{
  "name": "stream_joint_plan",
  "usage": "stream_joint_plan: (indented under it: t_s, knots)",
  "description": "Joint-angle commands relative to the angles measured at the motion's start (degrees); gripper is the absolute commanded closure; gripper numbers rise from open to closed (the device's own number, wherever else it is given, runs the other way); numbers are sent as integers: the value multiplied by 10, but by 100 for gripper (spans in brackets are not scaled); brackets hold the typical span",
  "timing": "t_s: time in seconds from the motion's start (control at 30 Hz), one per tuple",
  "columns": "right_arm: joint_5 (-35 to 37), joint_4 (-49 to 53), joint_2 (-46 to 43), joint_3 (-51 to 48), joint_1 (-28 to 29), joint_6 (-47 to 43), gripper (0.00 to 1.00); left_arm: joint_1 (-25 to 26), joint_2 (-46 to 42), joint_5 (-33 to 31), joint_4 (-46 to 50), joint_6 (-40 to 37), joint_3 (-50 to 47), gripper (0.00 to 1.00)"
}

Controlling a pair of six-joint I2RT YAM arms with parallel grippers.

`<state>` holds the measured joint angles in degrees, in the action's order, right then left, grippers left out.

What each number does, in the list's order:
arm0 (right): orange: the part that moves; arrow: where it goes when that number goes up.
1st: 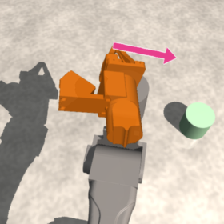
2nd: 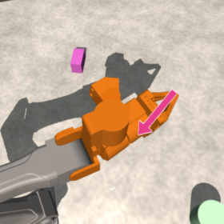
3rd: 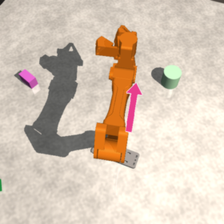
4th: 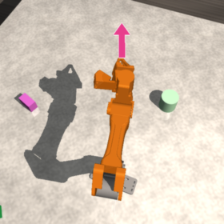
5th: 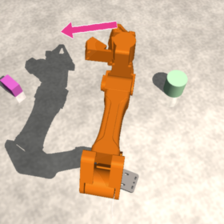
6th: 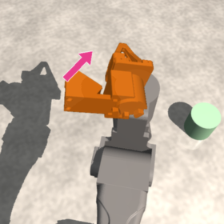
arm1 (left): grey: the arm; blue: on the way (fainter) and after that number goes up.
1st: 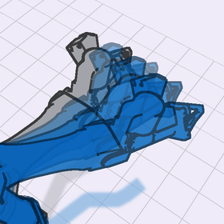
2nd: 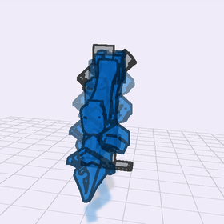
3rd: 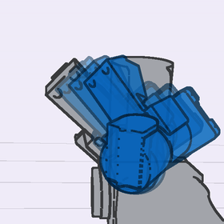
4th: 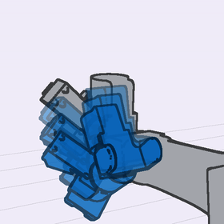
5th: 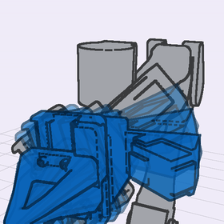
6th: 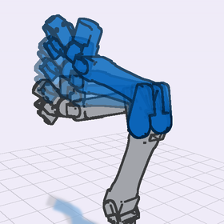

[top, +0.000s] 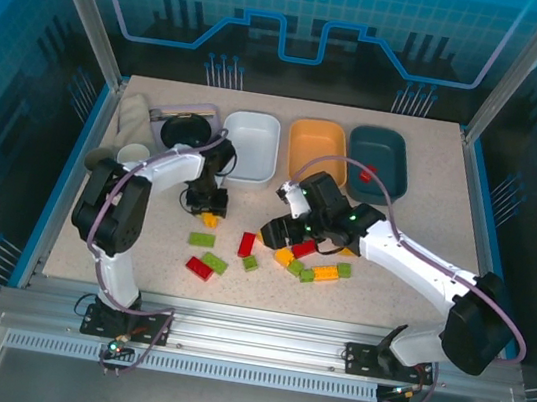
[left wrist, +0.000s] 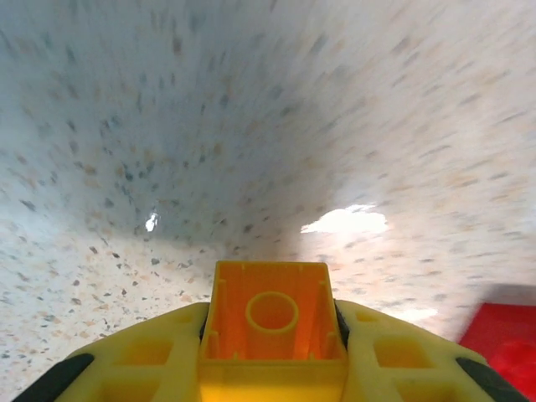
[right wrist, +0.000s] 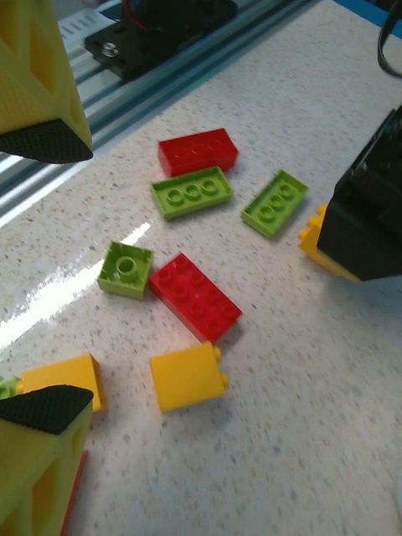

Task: Sort the legos into containers by color

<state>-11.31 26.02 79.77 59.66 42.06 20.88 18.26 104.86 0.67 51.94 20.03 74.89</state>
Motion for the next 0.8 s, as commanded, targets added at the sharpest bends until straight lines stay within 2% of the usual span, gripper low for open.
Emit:
stream_joint_plan:
  t_s: [0.0, 0.13, 0.3, 0.5, 0.6, 0.77]
  knots:
    - [26, -32, -53, 2, -43, 49, 26, 1, -29, 7, 44, 22, 104, 69]
    - [38, -73, -68, -2, -87, 89, 25, 1, 30, 9, 64, 28, 220, 68]
    - [43, -119, -55, 19, -142, 146, 21, -2, 156, -6, 96, 32, 391, 68]
    - [37, -96, -10, 82, -182, 173, 17, -9, 313, -34, 148, 36, 580, 68]
    - [40, -65, 1, 105, -189, 167, 17, -18, 358, -41, 152, 45, 622, 67]
    - [55, 12, 5, 115, -200, 180, 17, -28, 391, -27, 136, 49, 626, 62]
